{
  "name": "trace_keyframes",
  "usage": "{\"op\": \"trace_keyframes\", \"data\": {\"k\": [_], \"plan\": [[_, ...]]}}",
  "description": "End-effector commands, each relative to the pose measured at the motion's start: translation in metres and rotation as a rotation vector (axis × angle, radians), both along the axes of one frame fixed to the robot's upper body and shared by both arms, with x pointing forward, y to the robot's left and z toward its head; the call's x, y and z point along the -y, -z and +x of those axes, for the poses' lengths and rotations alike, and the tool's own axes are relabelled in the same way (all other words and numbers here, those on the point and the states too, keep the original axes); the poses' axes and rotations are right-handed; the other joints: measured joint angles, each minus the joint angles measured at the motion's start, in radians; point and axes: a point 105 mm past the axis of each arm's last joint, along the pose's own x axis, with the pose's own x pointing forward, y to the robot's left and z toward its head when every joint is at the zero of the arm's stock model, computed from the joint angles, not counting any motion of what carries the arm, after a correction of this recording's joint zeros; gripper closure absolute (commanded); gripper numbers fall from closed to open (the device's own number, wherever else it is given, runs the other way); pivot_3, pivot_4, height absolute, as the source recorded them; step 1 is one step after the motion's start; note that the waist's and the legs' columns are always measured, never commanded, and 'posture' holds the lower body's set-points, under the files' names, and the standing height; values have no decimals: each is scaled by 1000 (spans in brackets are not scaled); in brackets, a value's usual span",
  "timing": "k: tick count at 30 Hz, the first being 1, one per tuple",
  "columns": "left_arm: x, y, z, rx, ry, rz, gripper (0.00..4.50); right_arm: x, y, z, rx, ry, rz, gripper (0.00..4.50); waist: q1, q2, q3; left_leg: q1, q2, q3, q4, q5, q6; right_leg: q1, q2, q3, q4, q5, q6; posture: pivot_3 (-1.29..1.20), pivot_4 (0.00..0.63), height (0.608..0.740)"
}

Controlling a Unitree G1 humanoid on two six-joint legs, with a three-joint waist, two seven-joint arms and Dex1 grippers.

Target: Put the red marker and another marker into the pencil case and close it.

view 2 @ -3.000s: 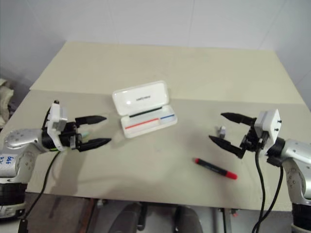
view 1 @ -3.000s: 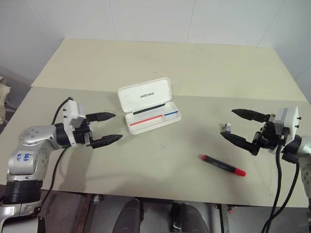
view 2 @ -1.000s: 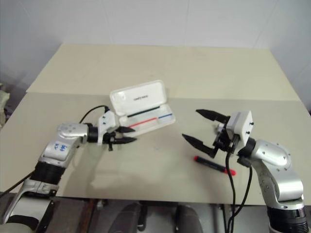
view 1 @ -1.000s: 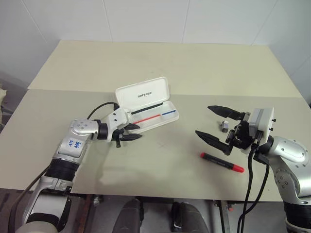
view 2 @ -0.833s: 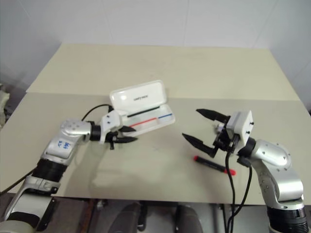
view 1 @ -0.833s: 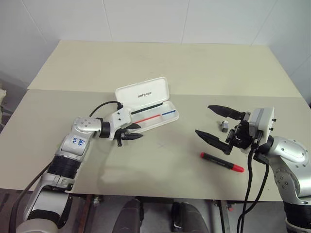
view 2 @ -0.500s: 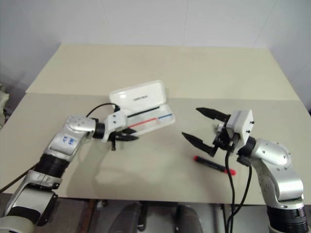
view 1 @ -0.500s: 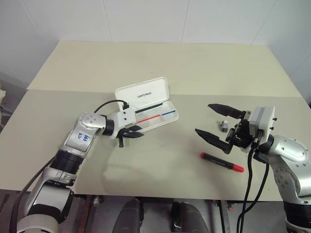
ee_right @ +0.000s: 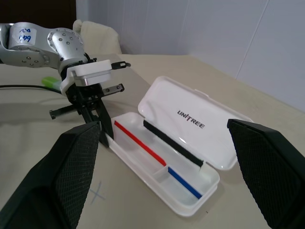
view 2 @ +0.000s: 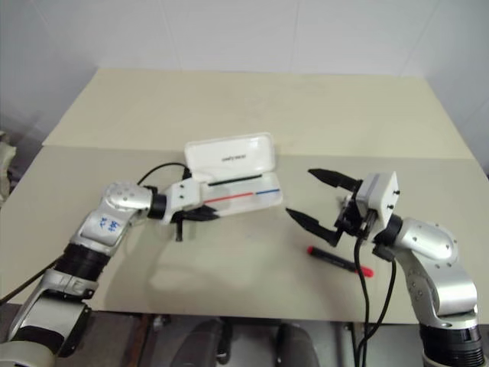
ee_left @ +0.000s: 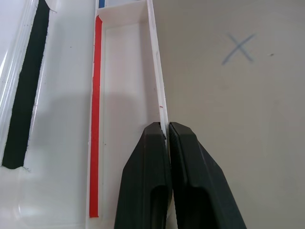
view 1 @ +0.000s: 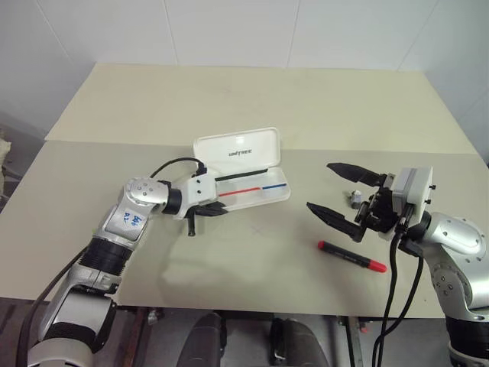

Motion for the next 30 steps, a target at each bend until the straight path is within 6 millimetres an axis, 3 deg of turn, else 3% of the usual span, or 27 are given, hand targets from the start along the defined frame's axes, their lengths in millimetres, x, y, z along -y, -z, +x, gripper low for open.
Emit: {"op": "trace_keyframes", "data": {"k": [1,11,25,26,30], "plan": [[10,-16,-17,32,130,-62,4494,0,-11,-5,55,-13,3,0,-1,0,0,0,0,0,0,0,0,0,0,0,0,0,0,0,150,740],[-10,-8,-36,-7,184,24,4494,-1,-9,-5,39,-18,6,0,-4,0,0,0,3,2,1,-1,0,-1,1,1,0,1,-1,0,150,740],[-5,8,-47,-94,145,41,4494,-2,-9,-7,33,-17,11,0,-3,0,0,0,3,1,1,-2,1,-1,1,3,0,1,-1,0,150,740],[-6,9,-47,-113,128,47,3991,-3,-10,-7,33,-18,12,0,-3,0,0,0,3,1,1,-2,1,-1,1,3,0,1,-1,0,150,740],[-1,7,-44,-116,105,17,2762,-4,-10,-7,31,-19,13,0,-3,0,0,0,3,1,2,-2,1,-1,1,3,0,1,-1,0,150,740]]}}
